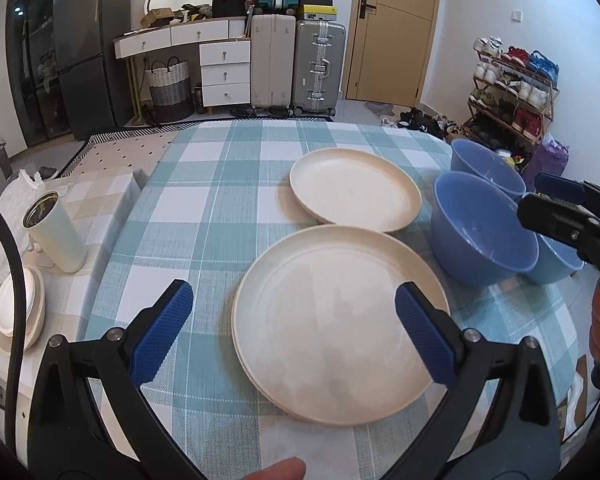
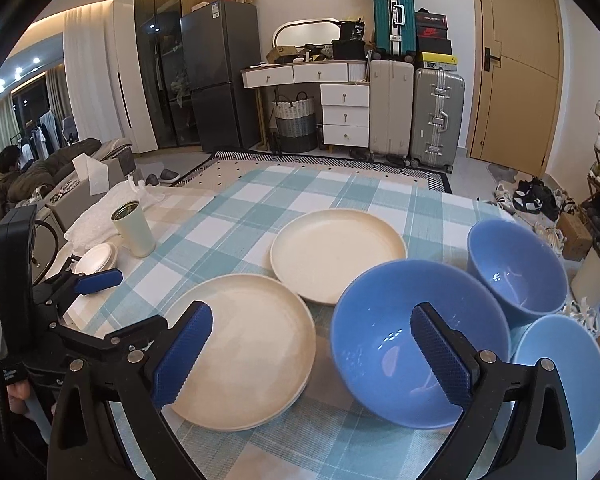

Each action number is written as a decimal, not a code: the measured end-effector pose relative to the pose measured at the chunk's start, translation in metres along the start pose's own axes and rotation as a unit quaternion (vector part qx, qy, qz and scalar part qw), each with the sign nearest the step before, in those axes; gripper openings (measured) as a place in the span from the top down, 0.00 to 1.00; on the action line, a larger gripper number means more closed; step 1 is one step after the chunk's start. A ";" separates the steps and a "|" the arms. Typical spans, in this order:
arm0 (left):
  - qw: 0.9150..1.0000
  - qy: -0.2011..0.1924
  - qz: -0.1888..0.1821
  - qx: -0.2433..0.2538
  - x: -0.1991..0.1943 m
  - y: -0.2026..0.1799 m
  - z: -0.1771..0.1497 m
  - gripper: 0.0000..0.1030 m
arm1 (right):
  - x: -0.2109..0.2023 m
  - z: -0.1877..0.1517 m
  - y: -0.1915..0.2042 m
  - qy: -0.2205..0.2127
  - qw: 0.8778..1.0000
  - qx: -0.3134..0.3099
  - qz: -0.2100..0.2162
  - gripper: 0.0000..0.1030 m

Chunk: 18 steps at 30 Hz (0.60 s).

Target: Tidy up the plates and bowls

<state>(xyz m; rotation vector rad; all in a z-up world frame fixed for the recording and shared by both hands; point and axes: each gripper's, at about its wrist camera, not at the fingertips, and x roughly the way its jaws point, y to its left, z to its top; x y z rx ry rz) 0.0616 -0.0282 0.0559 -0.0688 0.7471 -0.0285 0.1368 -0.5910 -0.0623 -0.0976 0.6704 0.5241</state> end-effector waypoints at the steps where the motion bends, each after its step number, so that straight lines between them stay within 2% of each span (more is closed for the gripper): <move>1: 1.000 -0.001 0.000 -0.002 -0.001 0.000 0.004 0.02 | -0.002 0.005 -0.003 -0.001 1.000 -0.001 0.000 0.02; 10: 1.000 -0.006 0.000 -0.012 0.003 -0.003 0.042 0.02 | -0.011 0.044 -0.028 -0.008 1.000 0.006 0.005 0.02; 18: 1.000 0.002 -0.002 -0.027 0.025 -0.004 0.072 0.02 | 0.000 0.073 -0.053 0.009 1.000 0.011 -0.005 0.02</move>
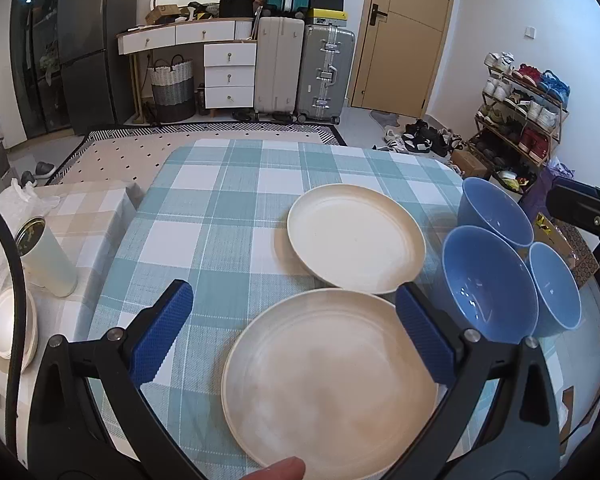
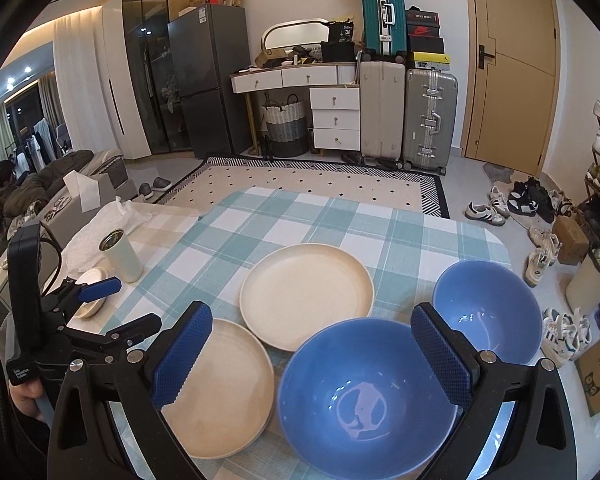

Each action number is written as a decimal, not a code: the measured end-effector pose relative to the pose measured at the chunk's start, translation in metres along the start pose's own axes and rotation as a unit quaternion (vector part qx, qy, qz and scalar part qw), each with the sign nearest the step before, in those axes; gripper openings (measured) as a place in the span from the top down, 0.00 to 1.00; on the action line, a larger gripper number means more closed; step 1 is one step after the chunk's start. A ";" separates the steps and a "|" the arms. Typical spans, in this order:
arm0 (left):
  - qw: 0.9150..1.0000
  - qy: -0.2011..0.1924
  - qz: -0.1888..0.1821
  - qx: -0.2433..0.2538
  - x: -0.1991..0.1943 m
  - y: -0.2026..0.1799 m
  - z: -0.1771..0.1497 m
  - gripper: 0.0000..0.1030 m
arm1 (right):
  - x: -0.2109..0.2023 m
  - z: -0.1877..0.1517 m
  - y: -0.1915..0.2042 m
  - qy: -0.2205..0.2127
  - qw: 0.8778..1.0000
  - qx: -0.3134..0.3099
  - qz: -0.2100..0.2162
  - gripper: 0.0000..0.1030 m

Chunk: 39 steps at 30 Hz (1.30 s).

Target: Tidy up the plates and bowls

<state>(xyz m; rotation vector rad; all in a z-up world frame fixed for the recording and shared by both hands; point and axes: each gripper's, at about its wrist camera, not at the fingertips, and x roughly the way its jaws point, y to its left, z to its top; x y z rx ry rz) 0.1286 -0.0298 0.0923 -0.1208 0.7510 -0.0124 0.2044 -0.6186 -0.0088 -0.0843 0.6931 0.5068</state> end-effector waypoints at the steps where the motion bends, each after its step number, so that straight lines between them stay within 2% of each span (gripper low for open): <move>1: 1.000 0.002 0.000 -0.003 0.003 0.000 0.003 0.02 | 0.003 0.003 -0.002 0.002 1.000 0.000 -0.002 0.02; 10: 1.000 0.015 0.007 -0.015 0.033 0.005 0.023 0.02 | 0.023 0.029 -0.020 0.017 1.000 -0.001 -0.009 0.02; 23: 0.999 0.043 0.004 -0.012 0.083 0.004 0.038 0.02 | 0.081 0.052 -0.046 0.059 0.998 0.017 -0.027 0.02; 39: 0.996 0.086 0.016 -0.030 0.141 0.010 0.051 0.02 | 0.161 0.040 -0.066 0.142 0.989 0.021 -0.029 0.02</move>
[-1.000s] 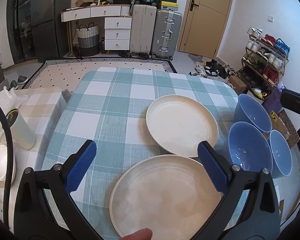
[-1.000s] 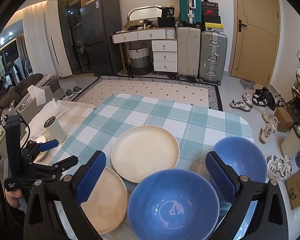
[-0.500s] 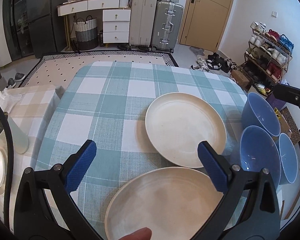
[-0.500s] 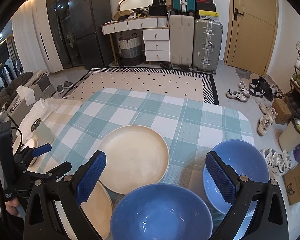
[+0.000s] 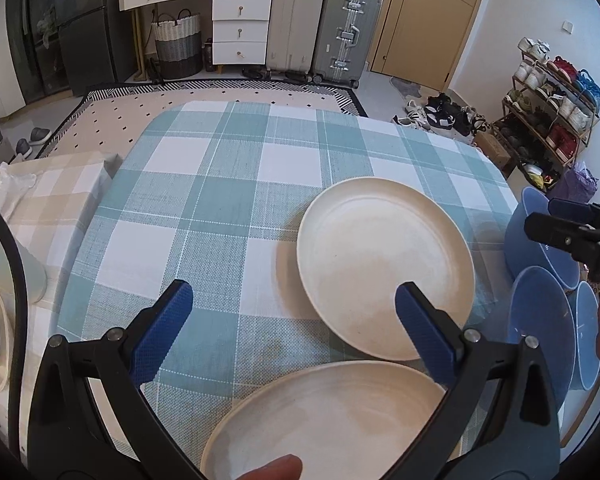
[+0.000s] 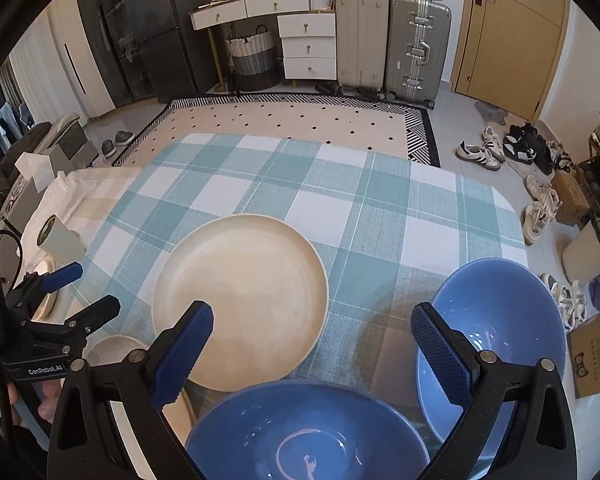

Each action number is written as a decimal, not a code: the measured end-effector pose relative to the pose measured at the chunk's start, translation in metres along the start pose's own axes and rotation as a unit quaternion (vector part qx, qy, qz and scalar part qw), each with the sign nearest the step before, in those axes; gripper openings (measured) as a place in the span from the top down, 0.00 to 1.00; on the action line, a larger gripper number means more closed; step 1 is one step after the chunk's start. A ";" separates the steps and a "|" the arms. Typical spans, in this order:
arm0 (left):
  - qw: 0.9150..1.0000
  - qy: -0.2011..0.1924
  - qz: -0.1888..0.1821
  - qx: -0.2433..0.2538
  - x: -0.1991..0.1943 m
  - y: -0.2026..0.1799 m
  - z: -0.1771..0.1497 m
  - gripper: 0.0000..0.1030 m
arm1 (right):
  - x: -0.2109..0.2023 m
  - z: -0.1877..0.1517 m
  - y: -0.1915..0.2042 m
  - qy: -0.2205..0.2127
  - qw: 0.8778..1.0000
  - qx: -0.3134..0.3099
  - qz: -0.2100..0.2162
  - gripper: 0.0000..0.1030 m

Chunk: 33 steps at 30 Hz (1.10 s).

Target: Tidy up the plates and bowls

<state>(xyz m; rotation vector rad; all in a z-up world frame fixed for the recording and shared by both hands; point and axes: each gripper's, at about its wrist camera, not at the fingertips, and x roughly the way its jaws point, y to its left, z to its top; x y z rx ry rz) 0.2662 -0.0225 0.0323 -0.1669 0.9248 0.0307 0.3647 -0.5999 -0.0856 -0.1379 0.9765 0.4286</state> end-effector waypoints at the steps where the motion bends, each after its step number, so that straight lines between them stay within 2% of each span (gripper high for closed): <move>1: 1.000 0.003 0.002 0.000 0.003 0.000 0.000 0.02 | 0.005 0.000 0.000 0.004 1.000 -0.001 0.001 0.02; 11: 1.000 0.028 0.001 0.001 0.036 -0.005 0.000 0.02 | 0.034 0.005 0.013 0.028 0.999 -0.026 0.008 0.05; 15: 0.999 0.042 -0.003 -0.001 0.050 -0.007 0.000 0.02 | 0.047 0.005 0.019 0.047 0.998 -0.044 0.009 0.22; 22: 0.998 0.058 -0.009 -0.008 0.068 -0.009 0.001 0.03 | 0.075 0.003 0.019 0.085 0.995 -0.046 0.019 0.30; 33: 0.996 0.083 -0.030 -0.006 0.088 -0.011 -0.003 0.18 | 0.103 0.001 0.013 0.111 0.993 -0.049 0.012 0.33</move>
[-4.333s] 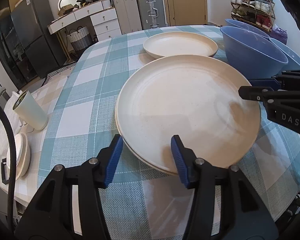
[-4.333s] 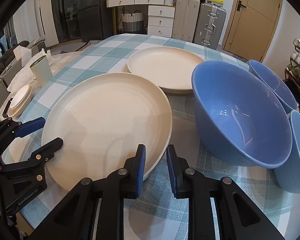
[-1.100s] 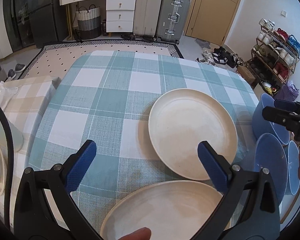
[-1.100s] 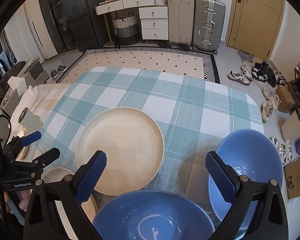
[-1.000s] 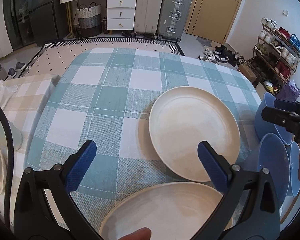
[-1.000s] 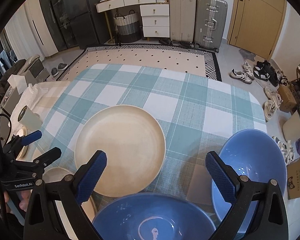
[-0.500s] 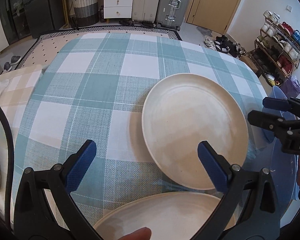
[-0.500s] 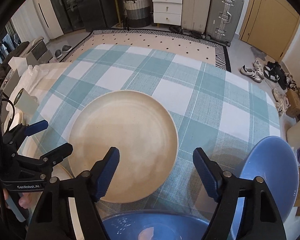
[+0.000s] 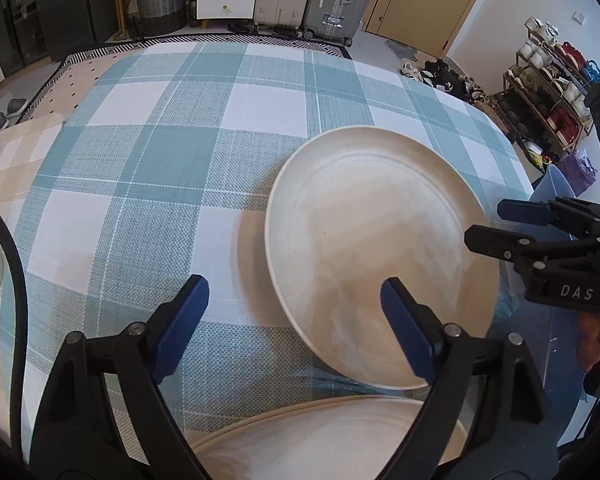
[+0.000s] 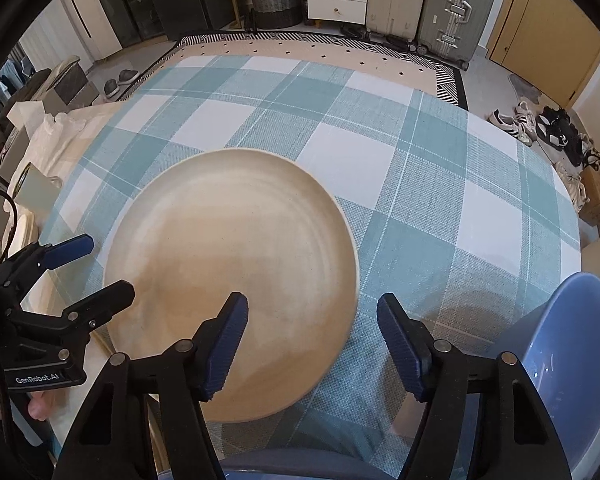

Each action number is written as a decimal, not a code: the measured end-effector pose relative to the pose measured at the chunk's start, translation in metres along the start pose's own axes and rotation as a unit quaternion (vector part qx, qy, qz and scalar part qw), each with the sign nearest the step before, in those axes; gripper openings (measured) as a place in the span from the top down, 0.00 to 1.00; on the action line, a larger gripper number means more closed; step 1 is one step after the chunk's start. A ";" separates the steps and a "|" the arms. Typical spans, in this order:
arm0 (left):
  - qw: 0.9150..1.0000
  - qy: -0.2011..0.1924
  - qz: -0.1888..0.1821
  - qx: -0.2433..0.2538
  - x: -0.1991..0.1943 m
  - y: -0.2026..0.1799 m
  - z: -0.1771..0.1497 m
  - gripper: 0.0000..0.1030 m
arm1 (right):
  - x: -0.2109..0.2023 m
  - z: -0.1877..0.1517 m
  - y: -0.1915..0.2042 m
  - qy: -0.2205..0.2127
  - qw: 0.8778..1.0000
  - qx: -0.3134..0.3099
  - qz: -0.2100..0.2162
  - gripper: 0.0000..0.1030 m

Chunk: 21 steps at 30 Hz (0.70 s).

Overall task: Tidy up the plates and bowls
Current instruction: 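Bring both grippers to the rim of the single cream plate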

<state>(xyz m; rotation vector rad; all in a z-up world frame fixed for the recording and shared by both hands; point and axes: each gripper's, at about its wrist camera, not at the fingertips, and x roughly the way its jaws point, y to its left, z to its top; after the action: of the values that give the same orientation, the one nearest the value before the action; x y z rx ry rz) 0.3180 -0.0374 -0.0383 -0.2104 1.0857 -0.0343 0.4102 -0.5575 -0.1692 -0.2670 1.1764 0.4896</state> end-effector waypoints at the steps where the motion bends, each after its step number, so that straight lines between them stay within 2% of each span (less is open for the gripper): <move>1: 1.000 0.004 0.000 0.001 0.003 -0.001 0.000 0.21 | 0.002 0.000 0.001 0.002 1.000 -0.001 -0.002 0.33; 4: 1.000 0.015 0.000 0.004 0.011 -0.002 -0.002 0.28 | 0.010 0.001 0.000 0.014 1.000 -0.001 -0.006 0.40; 8: 1.000 0.023 -0.002 0.005 0.018 -0.003 -0.003 0.32 | 0.019 0.003 0.000 0.022 1.000 -0.004 -0.007 0.45; 21: 1.000 0.021 0.006 0.015 0.019 -0.006 -0.004 0.38 | 0.029 0.003 -0.007 0.030 0.999 0.001 -0.012 0.65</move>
<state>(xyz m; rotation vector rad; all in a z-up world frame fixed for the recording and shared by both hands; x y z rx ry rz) 0.3232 -0.0460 -0.0556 -0.1773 1.1273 -0.0448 0.4241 -0.5555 -0.1953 -0.2951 1.2308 0.4629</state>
